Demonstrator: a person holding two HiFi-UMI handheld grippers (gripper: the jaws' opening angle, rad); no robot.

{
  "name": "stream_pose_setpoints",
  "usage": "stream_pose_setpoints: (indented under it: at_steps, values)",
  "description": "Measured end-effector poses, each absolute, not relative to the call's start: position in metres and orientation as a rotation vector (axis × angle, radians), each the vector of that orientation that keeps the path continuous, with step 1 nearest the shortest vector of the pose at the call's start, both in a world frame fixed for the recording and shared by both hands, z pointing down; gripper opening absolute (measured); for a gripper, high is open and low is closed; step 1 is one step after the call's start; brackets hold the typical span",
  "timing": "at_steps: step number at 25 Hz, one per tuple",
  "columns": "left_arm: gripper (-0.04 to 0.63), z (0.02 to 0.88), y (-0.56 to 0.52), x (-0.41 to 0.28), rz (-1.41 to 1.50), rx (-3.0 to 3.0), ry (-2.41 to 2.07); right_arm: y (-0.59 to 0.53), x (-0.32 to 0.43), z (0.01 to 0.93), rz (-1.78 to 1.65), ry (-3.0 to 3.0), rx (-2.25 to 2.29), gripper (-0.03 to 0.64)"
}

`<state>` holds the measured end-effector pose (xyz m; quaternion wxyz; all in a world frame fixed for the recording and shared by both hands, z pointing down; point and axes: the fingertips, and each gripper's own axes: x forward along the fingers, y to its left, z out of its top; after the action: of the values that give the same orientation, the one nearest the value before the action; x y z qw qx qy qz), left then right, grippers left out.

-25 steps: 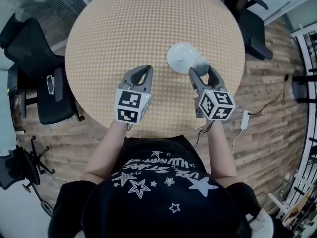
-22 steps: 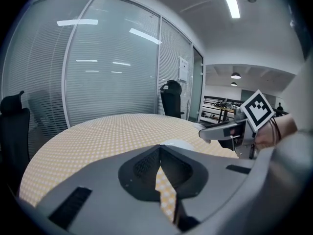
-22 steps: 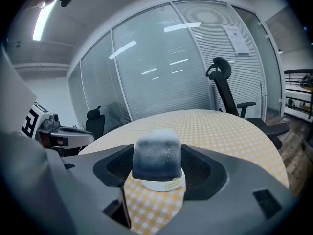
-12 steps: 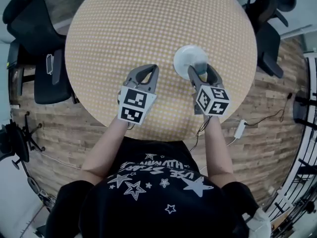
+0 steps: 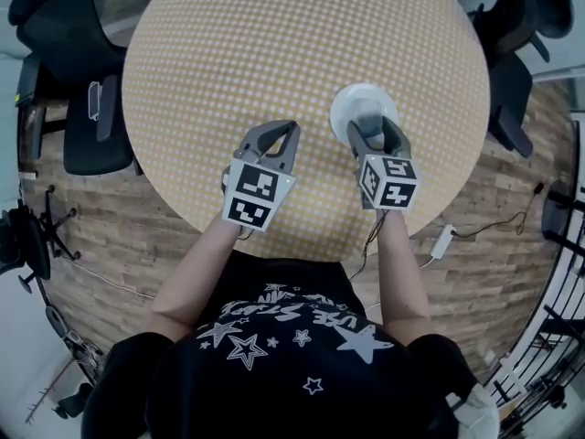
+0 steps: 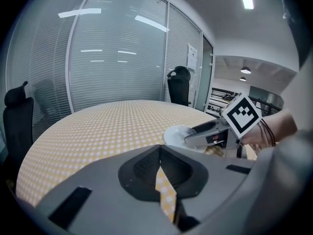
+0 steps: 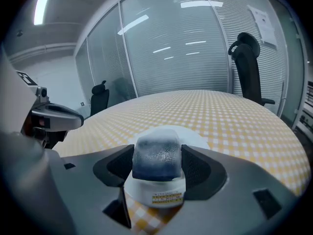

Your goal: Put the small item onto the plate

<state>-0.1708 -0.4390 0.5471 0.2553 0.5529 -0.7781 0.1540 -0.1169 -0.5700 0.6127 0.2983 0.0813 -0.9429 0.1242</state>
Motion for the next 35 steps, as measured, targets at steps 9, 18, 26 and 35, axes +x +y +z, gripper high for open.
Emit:
stream_pose_setpoints:
  at_steps: [9,18,26,35]
  values:
    - [0.0,0.551,-0.43,-0.17,0.427,1.476,-2.118,-0.565,-0.126,0.624,0.228,-2.389,0.226,0.301]
    - [0.0,0.544,-0.43,-0.154,0.446,1.509,-2.111,-0.57,-0.123,0.622,0.263,-2.394,0.261,0.301]
    - [0.0,0.529,-0.421,-0.149,0.425,1.615,-2.063,-0.567,-0.092,0.601,0.378,-2.444,0.414,0.302]
    - [0.0,0.508,-0.415,-0.142,0.357,1.788,-1.995,-0.551,-0.053,0.549,0.465,-2.554,0.617,0.301]
